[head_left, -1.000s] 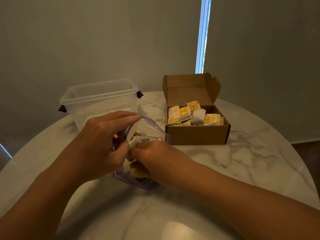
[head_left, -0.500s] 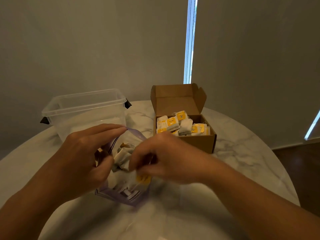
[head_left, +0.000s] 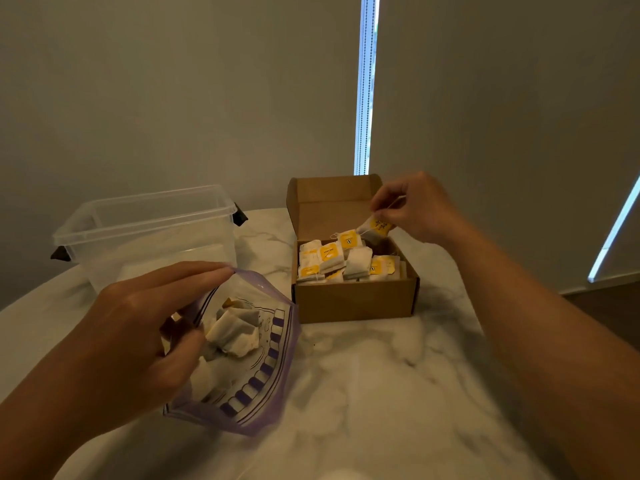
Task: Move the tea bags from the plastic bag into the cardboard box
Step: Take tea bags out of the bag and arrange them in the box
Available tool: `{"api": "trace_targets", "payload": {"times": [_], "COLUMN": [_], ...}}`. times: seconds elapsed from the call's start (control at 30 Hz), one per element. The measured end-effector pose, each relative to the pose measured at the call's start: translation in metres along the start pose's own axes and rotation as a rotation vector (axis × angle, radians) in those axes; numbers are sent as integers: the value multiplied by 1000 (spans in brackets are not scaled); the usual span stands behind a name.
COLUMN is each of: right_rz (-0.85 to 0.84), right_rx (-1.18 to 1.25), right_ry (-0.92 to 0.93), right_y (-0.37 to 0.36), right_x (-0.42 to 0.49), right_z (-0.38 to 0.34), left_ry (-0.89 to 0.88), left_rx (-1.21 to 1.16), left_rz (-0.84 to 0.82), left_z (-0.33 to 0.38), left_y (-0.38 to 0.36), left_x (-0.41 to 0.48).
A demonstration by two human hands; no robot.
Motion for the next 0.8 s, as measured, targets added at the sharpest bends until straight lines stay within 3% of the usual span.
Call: {"api": "trace_targets", "payload": {"times": [0.07, 0.3, 0.53, 0.67, 0.8], "right_rz": [-4, -312, -370, -269, 55], "right_rx": [-88, -295, -460, -451, -153], "right_ry": [0, 92, 121, 100, 54], "right_y": [-9, -24, -45, -36, -16], "right_x": [4, 13, 22, 15, -10], "right_z": [13, 16, 14, 12, -17], "left_ry": [-21, -13, 1, 7, 21], "left_rx": [-15, -72, -46, -60, -6], "left_rz": [2, -25, -41, -22, -40], "left_z": [0, 1, 0, -1, 1], "left_y": [0, -1, -1, -1, -2], "left_x": [0, -1, 0, 0, 1]}}
Point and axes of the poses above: each hand's wrist, its own x-axis towards the middle knuckle, its own y-axis out of the back of the hand, z = x × y, the point moved 3 cm from there along x, towards the middle knuckle, and after that the axes turned 13 degrees about y, right-handed, at the moved point
